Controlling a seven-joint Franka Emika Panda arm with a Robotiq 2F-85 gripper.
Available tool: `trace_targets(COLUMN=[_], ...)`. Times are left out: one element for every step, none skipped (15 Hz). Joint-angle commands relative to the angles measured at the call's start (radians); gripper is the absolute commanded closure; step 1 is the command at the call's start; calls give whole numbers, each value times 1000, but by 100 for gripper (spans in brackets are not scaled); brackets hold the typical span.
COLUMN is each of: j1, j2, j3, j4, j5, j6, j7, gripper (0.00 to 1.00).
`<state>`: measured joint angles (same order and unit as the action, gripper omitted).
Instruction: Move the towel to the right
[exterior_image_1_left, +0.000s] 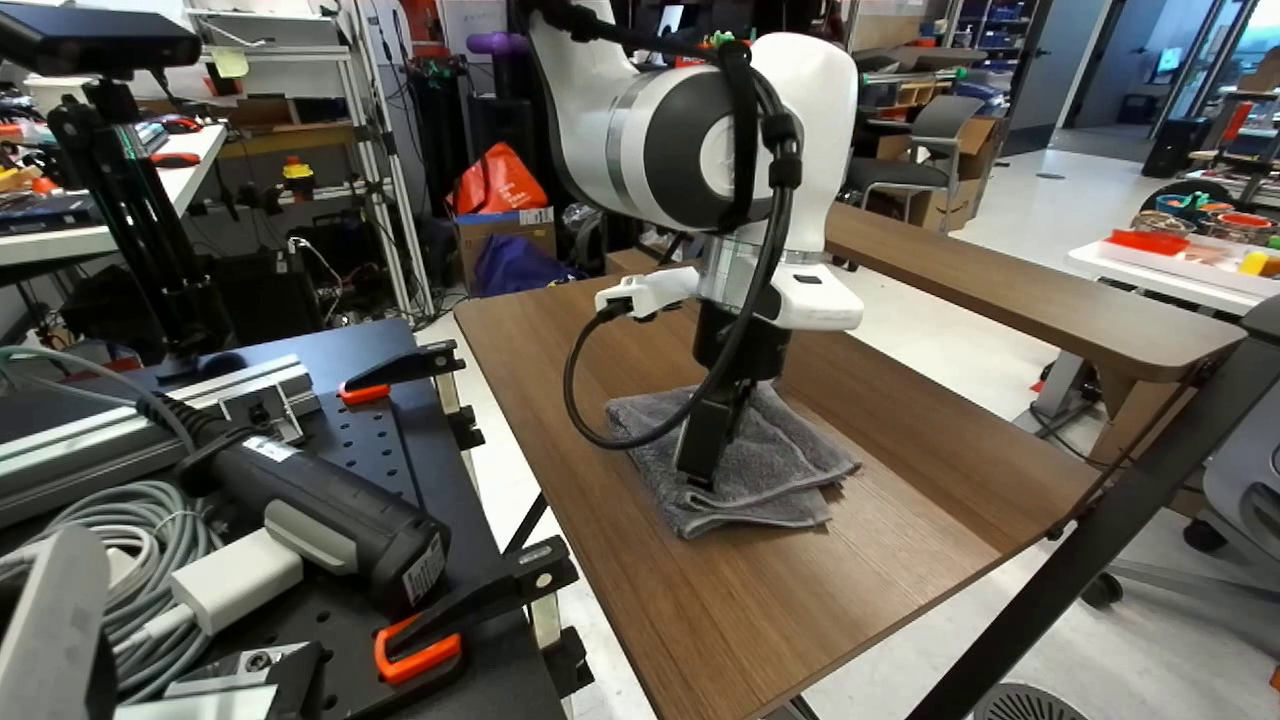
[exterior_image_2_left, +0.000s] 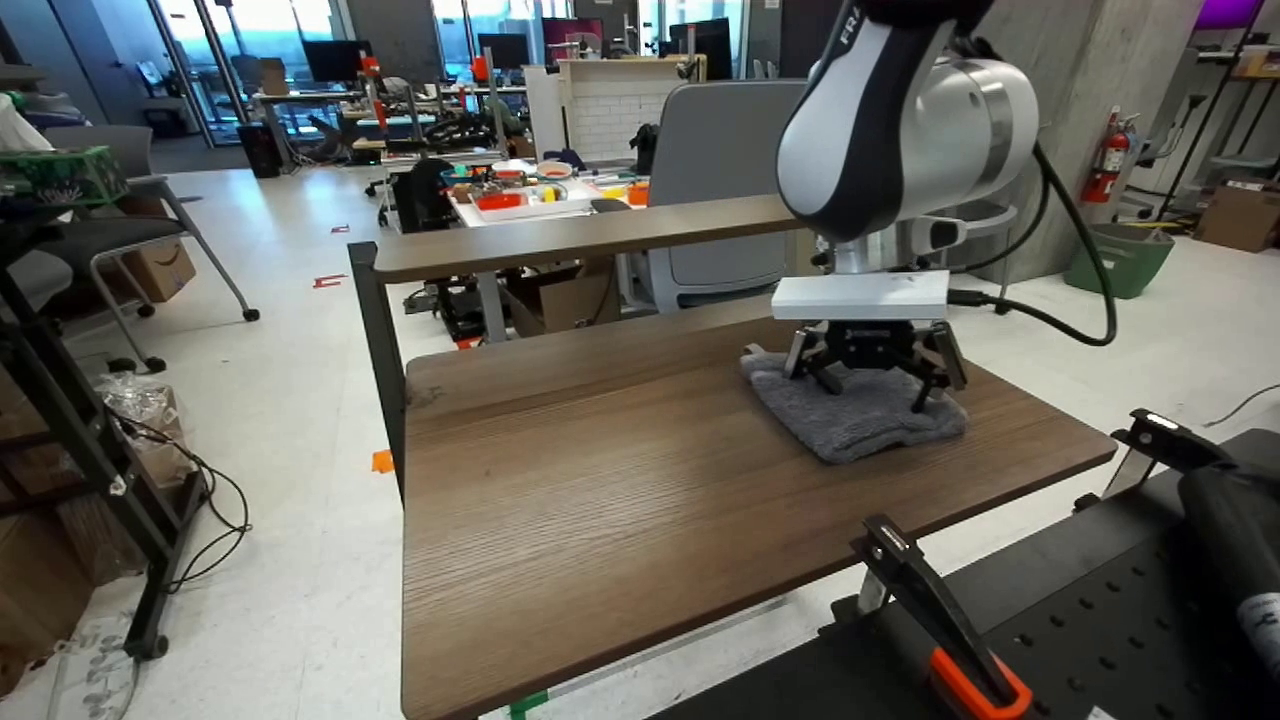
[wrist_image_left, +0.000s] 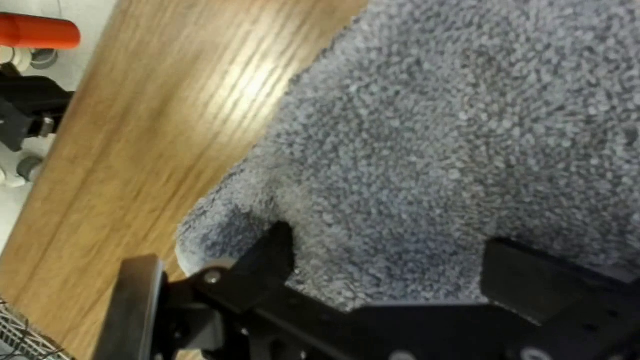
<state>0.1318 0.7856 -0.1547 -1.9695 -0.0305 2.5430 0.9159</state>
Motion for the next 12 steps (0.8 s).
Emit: trace_targets(j1=[-49,-56,-61,-60,-49,-44,-38,-32,-29,-23,-25,-37], j2=[-48,-62,-78,-104,-139,-170,-212,-245,-285,-309,-314,-251], j3=[-11,-15,-20,-27,-39,-44,-45,-49,-50,-56,-59,-42], j4=[-104,-115,-119,-131,-148,-159,-184,-204,-233,-247,-243,-189], j5=[40,39,33,26,10,2,-13,-25,-35,-47,-64,-29], j6=[36,31,21,16,13,-8,-15,-13,1,6,-12,-3], j7=[-50,-56,-66,-71,-78,-90,-117,-133,-154,-163,-180,-152], gripper=[0,0,0,0,0,0,0,0,0,0,0,0])
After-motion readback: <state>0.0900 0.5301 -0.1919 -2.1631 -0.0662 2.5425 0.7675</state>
